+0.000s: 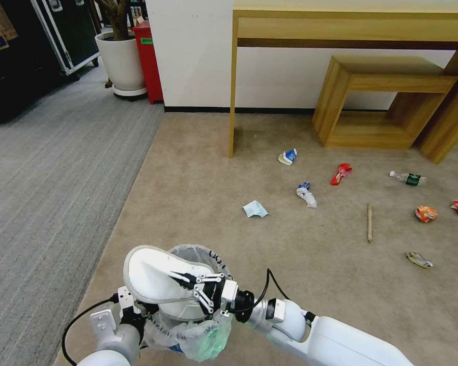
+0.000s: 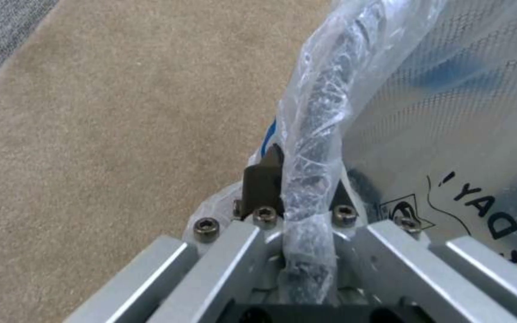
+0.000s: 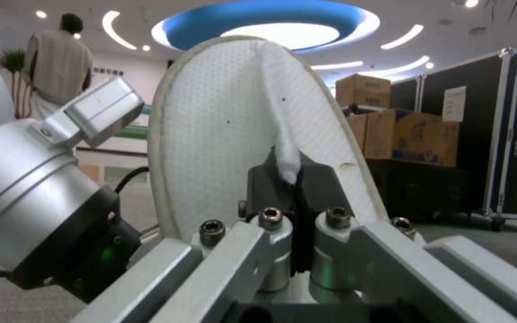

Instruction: Pick up the trash bin and place the garbage on the floor into it.

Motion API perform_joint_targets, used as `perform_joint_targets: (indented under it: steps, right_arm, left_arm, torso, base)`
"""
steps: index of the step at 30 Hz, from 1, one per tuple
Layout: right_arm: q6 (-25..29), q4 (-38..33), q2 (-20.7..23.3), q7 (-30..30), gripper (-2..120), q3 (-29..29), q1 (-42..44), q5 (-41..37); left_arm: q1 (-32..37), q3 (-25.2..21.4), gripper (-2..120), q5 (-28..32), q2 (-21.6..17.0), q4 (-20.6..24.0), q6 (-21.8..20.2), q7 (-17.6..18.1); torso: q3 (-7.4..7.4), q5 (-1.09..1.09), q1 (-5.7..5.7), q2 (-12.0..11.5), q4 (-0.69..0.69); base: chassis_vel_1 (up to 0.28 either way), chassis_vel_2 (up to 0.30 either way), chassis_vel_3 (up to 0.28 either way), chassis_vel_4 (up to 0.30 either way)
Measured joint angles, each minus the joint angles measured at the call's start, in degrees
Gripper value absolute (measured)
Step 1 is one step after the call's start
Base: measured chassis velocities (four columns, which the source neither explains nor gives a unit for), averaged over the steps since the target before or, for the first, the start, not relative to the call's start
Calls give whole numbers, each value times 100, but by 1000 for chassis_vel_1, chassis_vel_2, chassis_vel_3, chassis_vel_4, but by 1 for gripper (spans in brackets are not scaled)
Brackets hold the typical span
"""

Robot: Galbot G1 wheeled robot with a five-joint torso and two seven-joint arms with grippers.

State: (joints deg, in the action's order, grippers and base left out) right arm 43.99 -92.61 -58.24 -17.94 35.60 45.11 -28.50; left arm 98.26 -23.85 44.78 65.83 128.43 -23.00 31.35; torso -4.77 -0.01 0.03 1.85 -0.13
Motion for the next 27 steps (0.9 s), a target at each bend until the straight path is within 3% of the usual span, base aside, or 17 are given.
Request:
perform_joint_targets:
  steps: [22,27]
  right_arm:
    - [129,853,-686,108,0,22,45,477]
    - [81,811,-558,109,17,-74,91,509]
  left_arm:
    - [100,-65,0,2,-37,45,62,1]
    - [95,-74,0,9,-55,48,72,-7]
  torso:
    - [0,1,0,0,0]
    - [0,1,0,0,0]
  base:
    - [0,0,0,0]
    - [0,0,0,0]
